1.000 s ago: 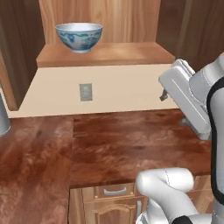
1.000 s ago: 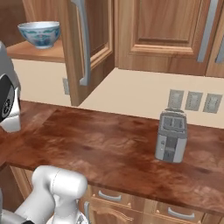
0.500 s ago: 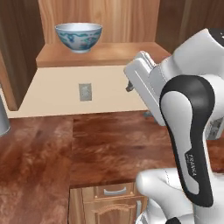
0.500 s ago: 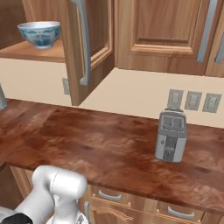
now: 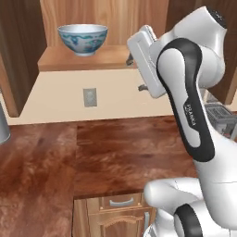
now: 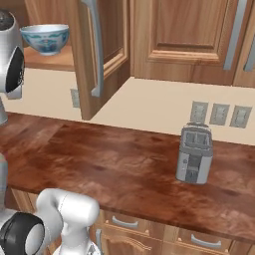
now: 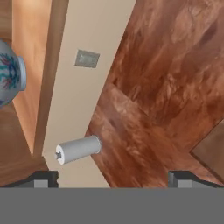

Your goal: Pick up the bowls from the cabinet and place each bowl in front of a stool on the dining counter.

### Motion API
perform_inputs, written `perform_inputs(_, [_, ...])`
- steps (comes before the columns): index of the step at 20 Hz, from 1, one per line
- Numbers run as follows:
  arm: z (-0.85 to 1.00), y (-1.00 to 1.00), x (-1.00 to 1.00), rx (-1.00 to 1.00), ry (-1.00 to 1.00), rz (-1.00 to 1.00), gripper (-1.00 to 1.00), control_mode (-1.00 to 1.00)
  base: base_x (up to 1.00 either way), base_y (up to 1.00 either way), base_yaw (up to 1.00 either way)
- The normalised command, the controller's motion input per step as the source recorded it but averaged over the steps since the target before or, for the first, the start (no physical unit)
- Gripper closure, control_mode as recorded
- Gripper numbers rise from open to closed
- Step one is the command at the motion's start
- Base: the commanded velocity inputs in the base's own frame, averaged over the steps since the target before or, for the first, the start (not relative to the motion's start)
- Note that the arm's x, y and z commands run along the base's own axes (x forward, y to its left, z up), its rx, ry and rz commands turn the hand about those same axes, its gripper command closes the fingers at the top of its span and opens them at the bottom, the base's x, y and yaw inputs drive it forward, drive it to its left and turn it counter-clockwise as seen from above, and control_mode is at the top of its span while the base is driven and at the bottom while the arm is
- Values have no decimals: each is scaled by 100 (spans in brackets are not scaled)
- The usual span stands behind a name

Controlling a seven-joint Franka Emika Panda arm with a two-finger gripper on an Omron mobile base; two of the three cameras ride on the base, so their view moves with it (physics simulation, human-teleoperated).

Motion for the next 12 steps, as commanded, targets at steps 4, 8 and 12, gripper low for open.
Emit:
perform_inputs(4, [38, 0, 88, 2, 0, 0, -100, -100, 0, 0, 0])
perform_inputs(8, [39, 0, 74, 0, 0, 0, -100, -100, 0, 0, 0])
perform_inputs(12, [34, 0, 85, 0, 0, 0, -100, -100, 0, 0, 0])
